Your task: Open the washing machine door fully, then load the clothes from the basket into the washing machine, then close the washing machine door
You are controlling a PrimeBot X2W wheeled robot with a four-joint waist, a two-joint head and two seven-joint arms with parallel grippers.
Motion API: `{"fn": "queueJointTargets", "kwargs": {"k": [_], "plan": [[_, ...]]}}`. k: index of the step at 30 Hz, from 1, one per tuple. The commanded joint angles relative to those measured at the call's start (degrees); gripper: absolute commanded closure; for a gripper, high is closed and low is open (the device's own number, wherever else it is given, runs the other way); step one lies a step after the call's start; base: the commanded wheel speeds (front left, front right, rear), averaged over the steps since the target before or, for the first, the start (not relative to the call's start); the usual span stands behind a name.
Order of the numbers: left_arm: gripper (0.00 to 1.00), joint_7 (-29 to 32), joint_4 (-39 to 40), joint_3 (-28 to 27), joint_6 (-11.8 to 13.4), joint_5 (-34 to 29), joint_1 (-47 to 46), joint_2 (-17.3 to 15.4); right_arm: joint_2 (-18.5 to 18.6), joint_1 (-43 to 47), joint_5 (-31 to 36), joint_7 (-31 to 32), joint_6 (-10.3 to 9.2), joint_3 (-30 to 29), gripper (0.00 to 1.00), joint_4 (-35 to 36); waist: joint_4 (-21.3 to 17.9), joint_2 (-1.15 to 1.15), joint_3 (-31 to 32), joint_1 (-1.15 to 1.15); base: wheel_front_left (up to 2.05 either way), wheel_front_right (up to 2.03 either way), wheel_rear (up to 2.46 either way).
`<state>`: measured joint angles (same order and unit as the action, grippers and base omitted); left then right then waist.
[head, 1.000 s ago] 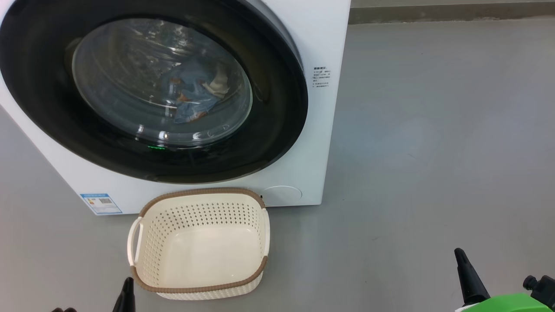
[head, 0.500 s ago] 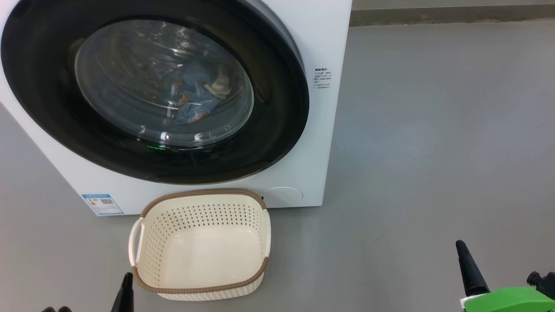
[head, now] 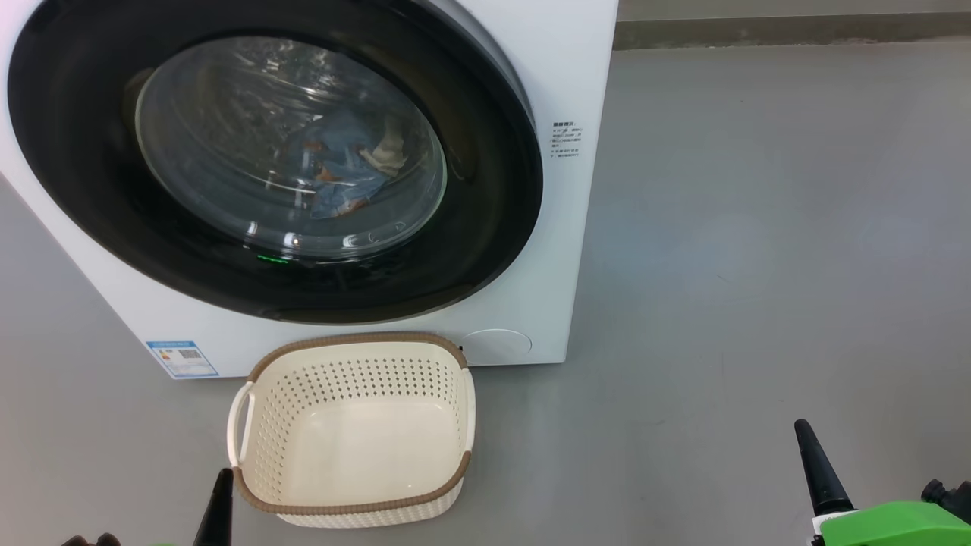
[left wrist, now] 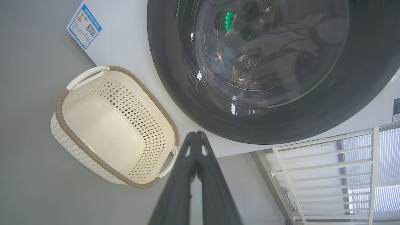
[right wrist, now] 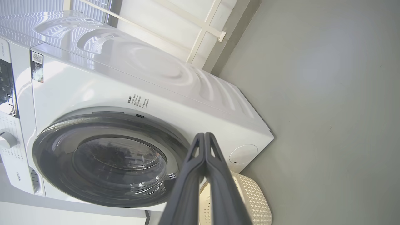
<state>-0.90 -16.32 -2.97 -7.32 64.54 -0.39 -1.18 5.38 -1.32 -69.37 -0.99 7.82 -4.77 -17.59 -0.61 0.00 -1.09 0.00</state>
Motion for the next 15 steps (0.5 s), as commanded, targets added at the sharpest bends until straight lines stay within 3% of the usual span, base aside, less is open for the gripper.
{"fn": "queueJointTargets", "kwargs": {"k": [1,15], "plan": [[1.00,0.5,1.7,-1.6,-0.1,1.6,-2.8,-1.3,0.1,-2.7,-1.6,0.5,-0.22,0.3,1.00,1.7,0.0,0.00,0.0,0.00,0.00,0.00,0.00],[1.00,2.9,1.9,-2.3,-0.1,10.5,-3.8,-1.4,-0.7,-3.5,-8.8,2.9,-0.26,-0.4,1.00,2.3,0.2,0.00,0.3,0.00,0.00,0.00,0.00]]}}
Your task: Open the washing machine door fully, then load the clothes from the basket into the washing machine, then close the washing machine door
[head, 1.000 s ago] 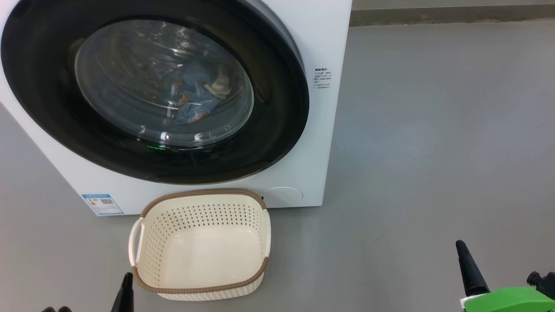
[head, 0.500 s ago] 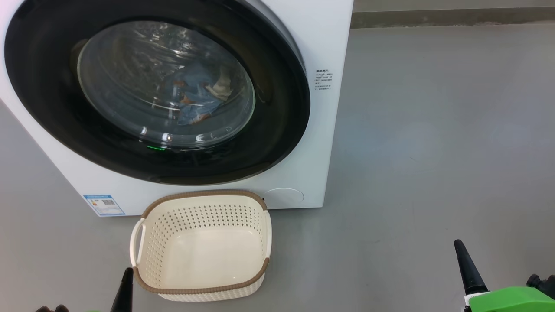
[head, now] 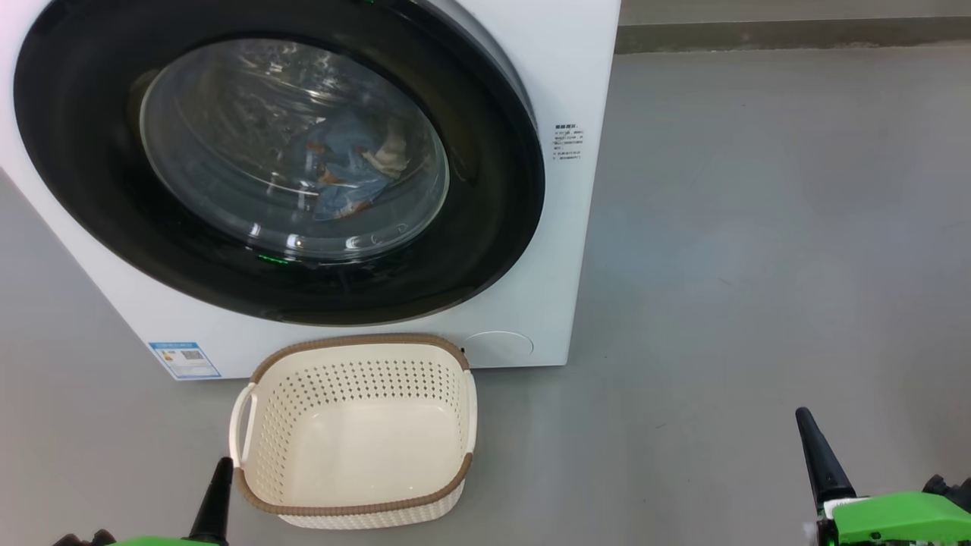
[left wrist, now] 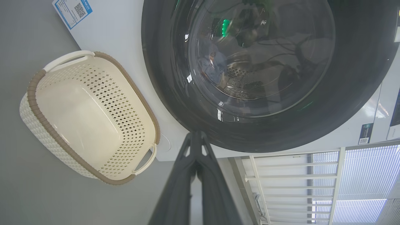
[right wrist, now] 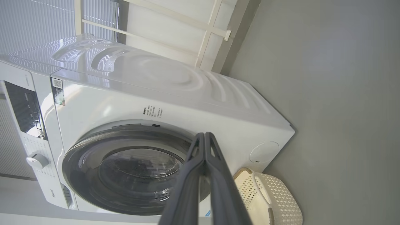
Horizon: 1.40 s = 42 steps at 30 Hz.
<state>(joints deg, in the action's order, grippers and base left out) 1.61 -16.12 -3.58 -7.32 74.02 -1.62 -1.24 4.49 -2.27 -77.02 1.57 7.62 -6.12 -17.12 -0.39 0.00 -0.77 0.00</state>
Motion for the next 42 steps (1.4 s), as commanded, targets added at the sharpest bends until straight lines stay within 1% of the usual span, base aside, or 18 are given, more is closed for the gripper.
{"fn": "queueJointTargets", "kwargs": {"k": [1,28,42], "plan": [[1.00,0.5,1.7,-1.7,-0.1,1.6,-2.7,-1.4,0.1,-2.6,-1.7,0.5,-0.06,0.9,1.00,1.9,0.0,0.00,0.0,0.00,0.00,0.00,0.00],[1.00,4.9,2.1,-3.0,-0.2,18.1,-4.6,-1.6,-1.6,-3.9,-15.1,4.9,-0.13,-0.4,1.00,3.1,0.4,0.00,0.6,0.00,0.00,0.00,0.00],[1.00,4.9,2.1,-3.0,-0.2,18.1,-4.6,-1.6,-1.6,-3.9,-15.1,4.9,-0.13,-0.4,1.00,3.1,0.4,0.00,0.6,0.00,0.00,0.00,0.00]]}}
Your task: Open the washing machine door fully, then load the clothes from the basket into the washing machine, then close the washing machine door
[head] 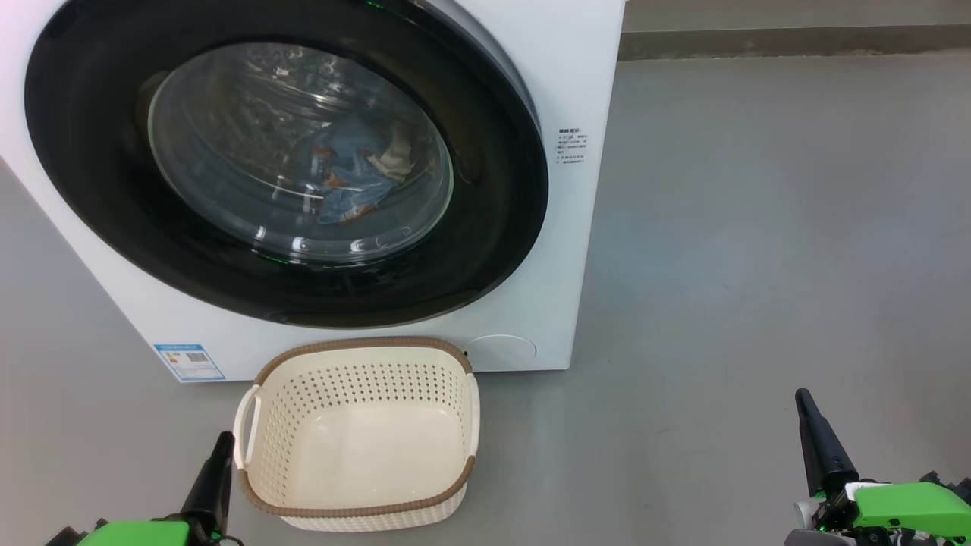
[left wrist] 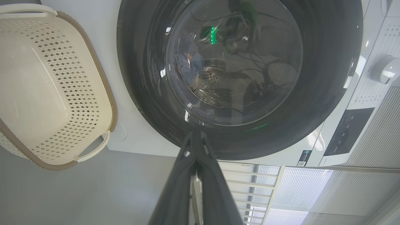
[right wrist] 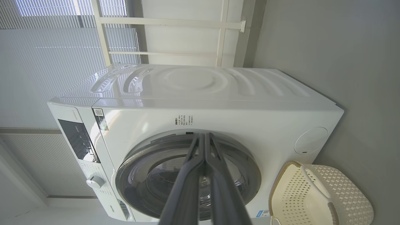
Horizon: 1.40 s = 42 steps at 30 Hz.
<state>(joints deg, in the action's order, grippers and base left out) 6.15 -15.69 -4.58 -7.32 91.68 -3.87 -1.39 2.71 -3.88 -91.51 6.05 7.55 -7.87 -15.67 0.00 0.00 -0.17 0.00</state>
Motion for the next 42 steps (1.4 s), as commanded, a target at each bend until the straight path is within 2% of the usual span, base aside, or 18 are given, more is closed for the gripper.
{"fn": "queueJointTargets", "kwargs": {"k": [1,42], "plan": [[1.00,0.4,1.6,-2.0,-0.2,0.5,-2.3,-1.5,0.2,-2.3,-0.6,0.4,-0.06,1.3,1.00,1.6,0.0,0.00,0.0,0.00,0.00,0.00,0.00],[1.00,0.4,1.6,-2.0,-0.2,0.5,-2.3,-1.5,0.2,-2.3,-0.6,0.5,-0.06,1.3,1.00,1.6,0.0,0.00,0.0,0.00,0.00,0.00,0.00]]}}
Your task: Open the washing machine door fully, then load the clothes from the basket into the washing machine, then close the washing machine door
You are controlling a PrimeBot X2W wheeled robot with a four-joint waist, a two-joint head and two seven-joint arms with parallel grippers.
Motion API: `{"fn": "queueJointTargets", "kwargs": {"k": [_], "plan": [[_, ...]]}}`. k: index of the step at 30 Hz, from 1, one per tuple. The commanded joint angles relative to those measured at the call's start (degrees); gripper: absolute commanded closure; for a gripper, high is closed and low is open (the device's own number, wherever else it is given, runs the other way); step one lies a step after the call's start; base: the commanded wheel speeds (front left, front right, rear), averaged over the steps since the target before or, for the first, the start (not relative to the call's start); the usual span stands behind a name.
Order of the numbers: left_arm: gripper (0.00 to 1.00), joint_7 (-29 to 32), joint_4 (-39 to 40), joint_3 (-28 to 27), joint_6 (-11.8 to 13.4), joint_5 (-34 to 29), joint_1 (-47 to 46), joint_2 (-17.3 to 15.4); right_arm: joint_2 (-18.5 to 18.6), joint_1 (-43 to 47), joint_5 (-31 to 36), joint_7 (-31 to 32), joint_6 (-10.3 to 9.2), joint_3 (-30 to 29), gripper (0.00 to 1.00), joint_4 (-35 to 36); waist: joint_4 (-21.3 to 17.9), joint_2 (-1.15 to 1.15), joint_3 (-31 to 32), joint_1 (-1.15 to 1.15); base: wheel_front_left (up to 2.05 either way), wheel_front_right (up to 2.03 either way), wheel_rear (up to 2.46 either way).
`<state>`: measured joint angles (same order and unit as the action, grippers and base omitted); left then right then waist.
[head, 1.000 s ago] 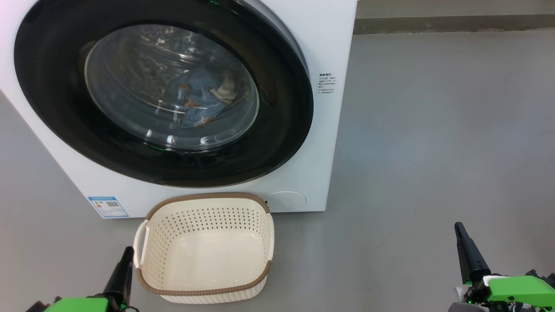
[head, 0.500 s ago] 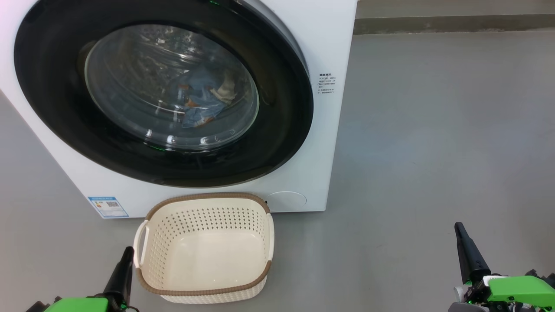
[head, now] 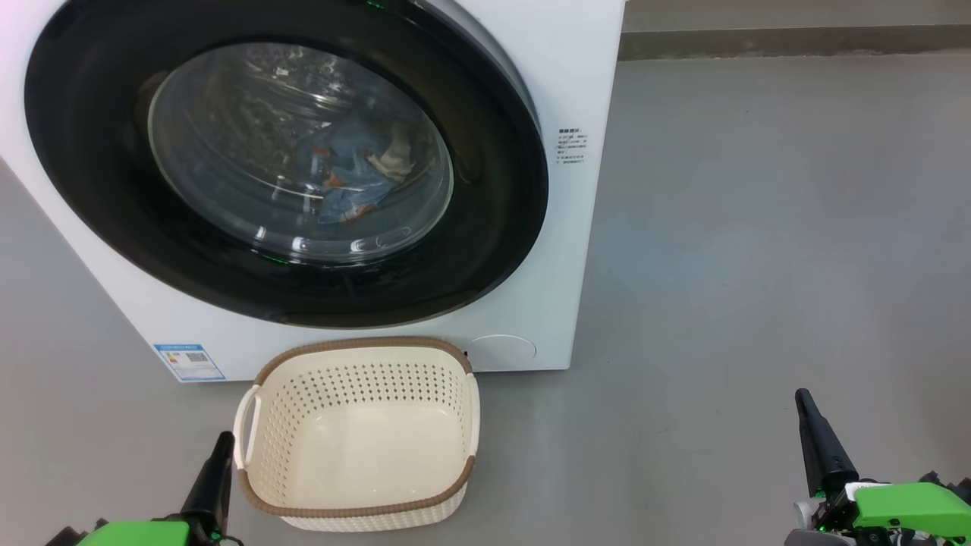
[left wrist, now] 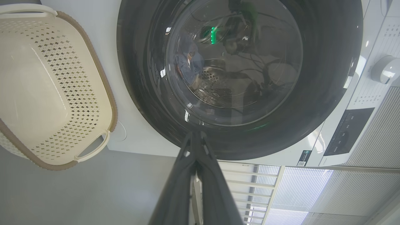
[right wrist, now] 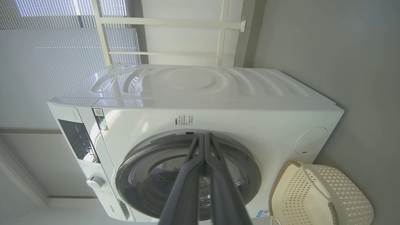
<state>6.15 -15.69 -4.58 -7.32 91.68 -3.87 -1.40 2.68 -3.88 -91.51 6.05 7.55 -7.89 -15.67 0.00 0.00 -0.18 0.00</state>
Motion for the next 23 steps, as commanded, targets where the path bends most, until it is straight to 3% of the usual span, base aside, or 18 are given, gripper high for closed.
{"fn": "queueJointTargets", "kwargs": {"k": [1,23], "plan": [[1.00,0.4,1.6,-2.0,-0.2,0.5,-2.3,-1.5,0.2,-2.3,-0.6,0.5,-0.06,1.3,1.00,1.6,0.0,0.00,0.0,0.00,0.00,0.00,0.00],[1.00,0.3,1.6,-2.0,-0.2,0.5,-2.3,-1.5,0.2,-2.3,-0.6,0.5,-0.06,1.3,1.00,1.6,0.0,0.00,0.0,0.00,0.00,0.00,0.00]]}}
